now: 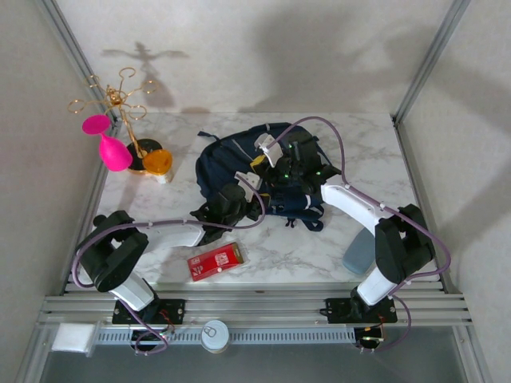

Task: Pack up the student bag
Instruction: Unzip the student bag at the center of the table.

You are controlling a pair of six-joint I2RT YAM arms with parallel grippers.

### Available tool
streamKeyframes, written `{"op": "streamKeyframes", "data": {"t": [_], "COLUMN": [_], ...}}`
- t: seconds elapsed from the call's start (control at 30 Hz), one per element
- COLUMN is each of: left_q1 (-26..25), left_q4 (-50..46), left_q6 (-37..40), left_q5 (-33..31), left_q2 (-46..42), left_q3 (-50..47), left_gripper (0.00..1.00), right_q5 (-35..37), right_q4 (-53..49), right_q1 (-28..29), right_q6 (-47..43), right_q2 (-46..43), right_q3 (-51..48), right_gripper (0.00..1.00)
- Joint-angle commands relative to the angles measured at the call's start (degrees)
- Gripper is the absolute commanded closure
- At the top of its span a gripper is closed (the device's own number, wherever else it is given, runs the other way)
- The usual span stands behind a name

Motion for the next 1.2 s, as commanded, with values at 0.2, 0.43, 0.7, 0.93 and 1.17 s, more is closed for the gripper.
{"op": "streamKeyframes", "data": {"t": [0.2, 0.43, 0.7, 0.93, 1.17], "left_q1": [-1.9, -2.0, -1.9, -1.7, 0.1], "left_q4": [15.1, 14.9, 13.9, 9.1, 3.3], "left_q6": [-3.9, -4.1, -4.0, -3.1, -2.4], "left_q5": [-3.5, -9.0, -8.6, -9.6, -8.4], "left_q2": [0.8, 2.7, -0.4, -4.1, -7.1], "left_q3": [0.2, 1.2, -1.3, -3.0, -3.8], "left_gripper": [0.44, 0.57, 0.84, 0.96, 1.00], "right_q5": [-6.4, -5.9, -5.7, -3.8, -2.4], "right_q4": [7.7, 7.9, 8.4, 8.0, 6.0], "right_q1": [0.6, 0.5, 0.1, 0.1, 0.1], "right_q6": [2.4, 2.0, 1.3, 0.5, -1.0], "right_q2": [-0.8, -2.2, -2.8, -4.3, -5.0], "right_q3": [2.1, 0.5, -0.4, -2.2, -2.1], "right_gripper": [1.00, 1.00, 1.00, 1.00, 1.00]}}
